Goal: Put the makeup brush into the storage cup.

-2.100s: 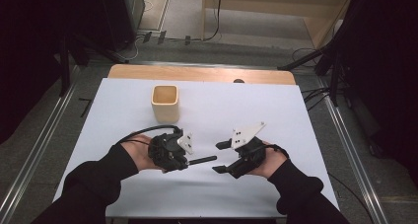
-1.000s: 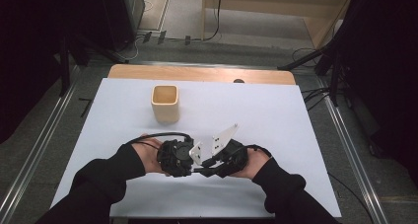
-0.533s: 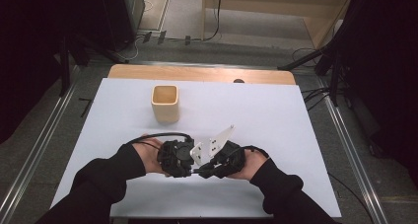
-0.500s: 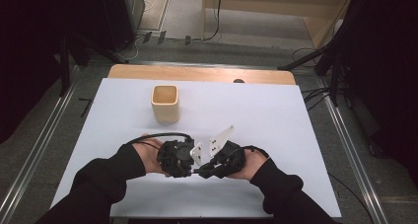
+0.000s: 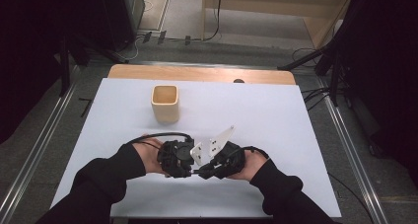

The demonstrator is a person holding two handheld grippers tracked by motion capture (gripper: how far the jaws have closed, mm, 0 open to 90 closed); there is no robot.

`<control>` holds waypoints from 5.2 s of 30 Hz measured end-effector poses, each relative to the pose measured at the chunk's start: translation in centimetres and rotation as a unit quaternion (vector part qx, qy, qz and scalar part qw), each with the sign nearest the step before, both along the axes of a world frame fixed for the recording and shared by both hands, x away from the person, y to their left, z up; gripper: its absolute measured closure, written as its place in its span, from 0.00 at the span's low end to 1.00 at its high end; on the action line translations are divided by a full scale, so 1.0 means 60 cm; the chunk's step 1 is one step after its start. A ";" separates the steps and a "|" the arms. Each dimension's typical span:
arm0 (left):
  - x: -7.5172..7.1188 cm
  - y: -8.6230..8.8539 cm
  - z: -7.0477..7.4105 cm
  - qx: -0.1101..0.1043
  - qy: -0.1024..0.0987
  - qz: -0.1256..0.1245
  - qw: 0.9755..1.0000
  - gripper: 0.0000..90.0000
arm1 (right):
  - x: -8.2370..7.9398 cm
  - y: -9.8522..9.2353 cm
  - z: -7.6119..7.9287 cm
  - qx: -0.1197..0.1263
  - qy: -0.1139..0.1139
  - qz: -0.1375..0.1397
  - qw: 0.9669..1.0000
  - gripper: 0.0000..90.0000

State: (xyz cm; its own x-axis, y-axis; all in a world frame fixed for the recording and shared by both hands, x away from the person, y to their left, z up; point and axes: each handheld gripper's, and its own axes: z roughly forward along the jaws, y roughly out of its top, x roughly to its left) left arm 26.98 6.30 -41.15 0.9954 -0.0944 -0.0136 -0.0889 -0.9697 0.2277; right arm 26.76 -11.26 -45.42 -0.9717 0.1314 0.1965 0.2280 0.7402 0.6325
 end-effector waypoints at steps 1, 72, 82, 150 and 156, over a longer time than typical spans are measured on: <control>0.000 0.000 0.000 -0.003 0.001 0.001 1.000 0.87 | 0.000 0.000 0.000 0.002 -0.001 0.003 1.000 0.88; 0.020 0.130 -0.013 -0.301 0.073 0.319 0.896 0.32 | -0.075 -0.078 0.002 0.176 -0.069 -0.312 0.931 0.88; 0.011 0.122 -0.016 -0.341 0.073 0.343 0.872 0.31 | -0.082 -0.071 -0.006 0.193 -0.069 -0.337 0.919 0.88; 0.020 0.067 -0.044 -0.468 0.200 0.424 0.749 0.59 | -0.095 -0.042 -0.020 0.246 -0.062 -0.372 0.893 0.87; 0.023 0.068 -0.048 -0.474 0.214 0.428 0.739 0.64 | -0.098 -0.039 -0.021 0.244 -0.071 -0.375 0.891 0.87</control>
